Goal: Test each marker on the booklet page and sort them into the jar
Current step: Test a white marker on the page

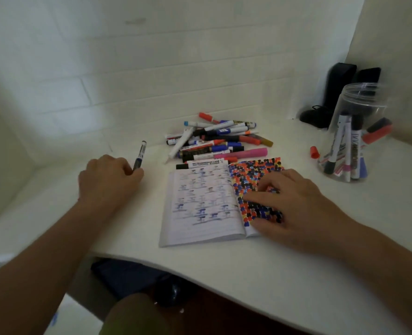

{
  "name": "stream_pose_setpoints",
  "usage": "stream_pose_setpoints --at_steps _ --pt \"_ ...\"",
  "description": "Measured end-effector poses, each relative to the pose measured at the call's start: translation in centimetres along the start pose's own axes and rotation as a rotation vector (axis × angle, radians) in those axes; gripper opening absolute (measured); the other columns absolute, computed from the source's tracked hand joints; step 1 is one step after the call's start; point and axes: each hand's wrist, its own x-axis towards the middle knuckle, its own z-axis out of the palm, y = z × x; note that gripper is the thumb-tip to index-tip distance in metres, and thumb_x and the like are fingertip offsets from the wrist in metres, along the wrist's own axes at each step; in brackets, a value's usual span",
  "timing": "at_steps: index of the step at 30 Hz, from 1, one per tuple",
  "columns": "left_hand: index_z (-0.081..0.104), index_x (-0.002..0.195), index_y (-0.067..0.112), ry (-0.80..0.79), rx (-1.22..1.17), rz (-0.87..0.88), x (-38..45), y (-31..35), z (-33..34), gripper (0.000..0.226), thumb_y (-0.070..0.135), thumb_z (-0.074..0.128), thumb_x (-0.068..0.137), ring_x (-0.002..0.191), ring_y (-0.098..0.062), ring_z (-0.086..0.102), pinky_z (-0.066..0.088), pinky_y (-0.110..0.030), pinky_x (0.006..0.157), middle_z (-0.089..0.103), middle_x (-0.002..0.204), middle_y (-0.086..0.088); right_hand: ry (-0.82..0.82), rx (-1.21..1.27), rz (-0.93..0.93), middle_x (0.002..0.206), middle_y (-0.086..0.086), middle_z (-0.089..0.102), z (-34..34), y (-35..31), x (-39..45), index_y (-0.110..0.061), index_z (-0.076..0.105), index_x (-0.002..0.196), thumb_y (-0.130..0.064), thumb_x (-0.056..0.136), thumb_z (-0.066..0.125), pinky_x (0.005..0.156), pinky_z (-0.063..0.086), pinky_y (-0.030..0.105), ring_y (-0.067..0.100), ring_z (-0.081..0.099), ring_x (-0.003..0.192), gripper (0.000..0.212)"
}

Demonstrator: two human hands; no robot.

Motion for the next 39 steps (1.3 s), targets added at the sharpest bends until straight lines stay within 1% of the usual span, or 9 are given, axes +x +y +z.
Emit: stream_pose_setpoints --at_steps 2,5,9,12,15,21,29,35,39 --pt "0.075 0.091 0.027 -0.013 0.179 -0.007 -0.1 -0.8 0.4 0.041 0.059 0.049 0.086 0.105 -0.037 0.053 0.044 -0.044 0.09 0.063 0.106 -0.008 -0.043 -0.034 -0.016 0.128 -0.011 0.051 0.0 -0.3 0.0 -0.049 0.055 0.138 -0.072 0.093 0.039 0.091 0.044 0.044 0.017 0.043 0.121 0.053" --pt "0.071 0.099 0.024 -0.033 0.256 -0.009 -0.2 -0.8 1.1 0.045 0.059 0.047 0.086 0.115 -0.038 0.048 0.038 -0.047 0.095 0.06 0.121 -0.011 -0.105 -0.083 -0.054 0.135 -0.009 0.049 -0.1 -1.0 -0.2 -0.052 0.05 0.14 -0.076 0.096 0.027 0.091 0.041 0.045 0.021 0.042 0.126 0.056" --pt "0.057 0.108 0.027 -0.034 0.155 -0.049 0.3 0.1 1.2 0.03 0.047 0.053 0.086 0.117 -0.036 0.043 0.033 -0.047 0.097 0.055 0.12 -0.011 -0.109 -0.103 -0.073 0.137 -0.006 0.05 -0.1 -1.2 -0.5 -0.052 0.049 0.141 -0.074 0.098 0.022 0.092 0.043 0.049 0.023 0.043 0.125 0.054" --pt "0.059 0.117 0.036 -0.049 0.143 0.032 0.8 1.8 0.7 0.03 0.034 0.055 0.087 0.122 -0.035 0.039 0.03 -0.049 0.103 0.052 0.127 -0.007 -0.114 -0.094 -0.07 0.14 -0.007 0.047 -0.1 -1.1 -0.5 -0.054 0.046 0.142 -0.077 0.098 0.018 0.093 0.04 0.048 0.022 0.04 0.128 0.057" --pt "0.061 0.127 0.035 -0.067 0.036 0.162 2.4 4.6 1.1 0.035 0.036 0.061 0.091 0.129 -0.034 0.041 0.035 -0.049 0.106 0.052 0.136 -0.006 -0.1 -0.064 -0.053 0.142 -0.011 0.044 -0.2 -0.8 -0.4 -0.054 0.043 0.146 -0.08 0.097 0.014 0.093 0.035 0.044 0.019 0.037 0.131 0.062" --pt "0.057 0.136 0.023 -0.177 -0.263 0.173 5.8 7.9 4.0 0.045 0.033 0.063 0.092 0.115 -0.031 0.056 0.045 -0.039 0.091 0.061 0.126 -0.01 0.023 0.033 0.021 0.134 -0.012 0.048 -0.4 0.5 -0.4 -0.05 0.047 0.146 -0.075 0.1 0.017 0.089 0.04 0.044 0.014 0.04 0.121 0.06" --pt "0.067 0.101 0.018 -0.055 -0.257 0.147 7.0 7.1 5.2 0.023 0.039 0.059 0.099 0.088 -0.023 0.058 0.04 -0.034 0.071 0.068 0.097 -0.006 0.01 0.079 0.051 0.132 -0.017 0.044 -0.6 0.9 -0.4 -0.049 0.049 0.144 -0.079 0.097 0.012 0.093 0.04 0.043 0.007 0.035 0.121 0.067" --pt "0.065 0.088 0.019 -0.029 -0.519 0.008 4.8 6.8 3.5 0.023 0.033 0.051 0.098 0.071 -0.013 0.054 0.038 -0.031 0.059 0.064 0.081 0.003 0.036 0.109 0.041 0.131 -0.017 0.045 -0.5 0.8 -0.5 -0.048 0.051 0.142 -0.078 0.099 0.014 0.093 0.039 0.041 0.007 0.037 0.121 0.065" --pt "0.053 0.082 0.007 0.135 -0.744 -0.035 2.6 6.8 1.7 0.023 0.025 0.044 0.095 0.062 -0.018 0.041 0.032 -0.034 0.057 0.05 0.071 -0.003 0.054 0.135 0.03 0.128 -0.016 0.049 -0.7 1.0 -0.5 -0.044 0.055 0.142 -0.075 0.101 0.015 0.094 0.043 0.045 0.01 0.04 0.119 0.065"
